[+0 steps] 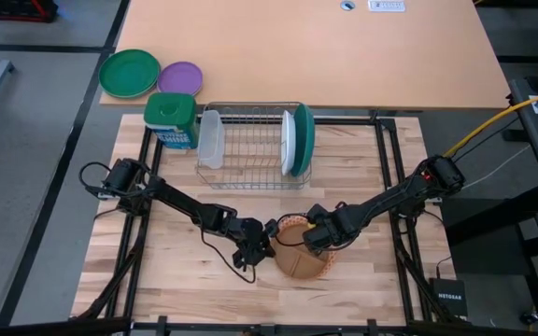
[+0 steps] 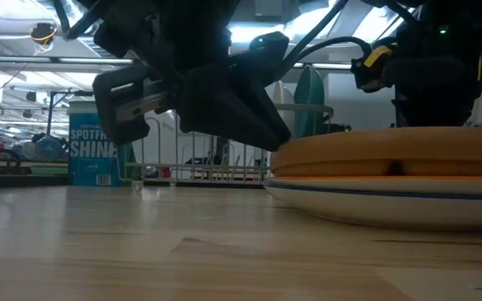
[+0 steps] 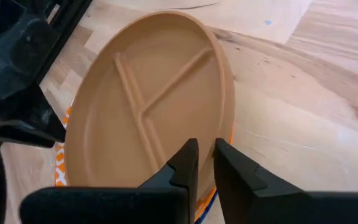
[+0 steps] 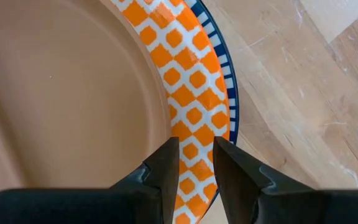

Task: Sort dishes
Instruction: Put the brown plate in the dish rack

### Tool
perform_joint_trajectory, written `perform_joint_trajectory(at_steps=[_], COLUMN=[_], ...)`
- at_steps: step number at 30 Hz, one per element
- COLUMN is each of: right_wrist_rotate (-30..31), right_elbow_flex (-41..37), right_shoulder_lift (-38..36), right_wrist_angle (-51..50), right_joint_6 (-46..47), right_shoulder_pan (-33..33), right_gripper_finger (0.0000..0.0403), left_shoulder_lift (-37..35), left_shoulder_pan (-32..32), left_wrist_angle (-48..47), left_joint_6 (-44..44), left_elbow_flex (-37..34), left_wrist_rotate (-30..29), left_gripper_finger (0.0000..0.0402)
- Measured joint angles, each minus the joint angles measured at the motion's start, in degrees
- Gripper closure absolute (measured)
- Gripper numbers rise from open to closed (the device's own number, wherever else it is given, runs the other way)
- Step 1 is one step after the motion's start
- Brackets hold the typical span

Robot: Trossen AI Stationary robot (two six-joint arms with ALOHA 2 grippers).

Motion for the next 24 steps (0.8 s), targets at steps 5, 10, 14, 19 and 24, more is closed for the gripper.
perform_joint_trajectory(at_steps=[5, 10, 14, 19, 24], right_wrist_rotate=[-0.08, -0.46, -1.08, -1.44, -1.50], right_elbow_flex=[0.00, 0.00, 0.00, 0.00, -0.02], right_shoulder_lift=[0.00, 0.00, -0.01, 0.00, 0.00], right_wrist_angle=[-0.04, 0.67, 2.71, 4.32, 4.72], right_joint_6=[0.11, 0.17, 0.17, 0.17, 0.04], right_shoulder_pan=[0.00, 0.00, 0.04, 0.04, 0.04], right_gripper_finger=[0.0299, 0.0299, 0.0299, 0.0299, 0.0299], left_shoulder_lift=[0.00, 0.07, 0.07, 0.07, 0.07], left_shoulder_pan=[0.00, -0.30, -0.81, -0.81, -0.83], left_wrist_angle=[-0.55, -1.97, -2.34, -2.46, -2.51], left_joint_6=[-3.10, -1.50, 1.39, 4.59, 7.94], left_elbow_flex=[0.00, -0.02, -0.02, -0.02, -0.04], left_wrist_rotate=[-1.25, -1.61, -1.55, -1.02, -0.78], left_gripper_finger=[0.0323, 0.0273, 0.0256, 0.0263, 0.0296])
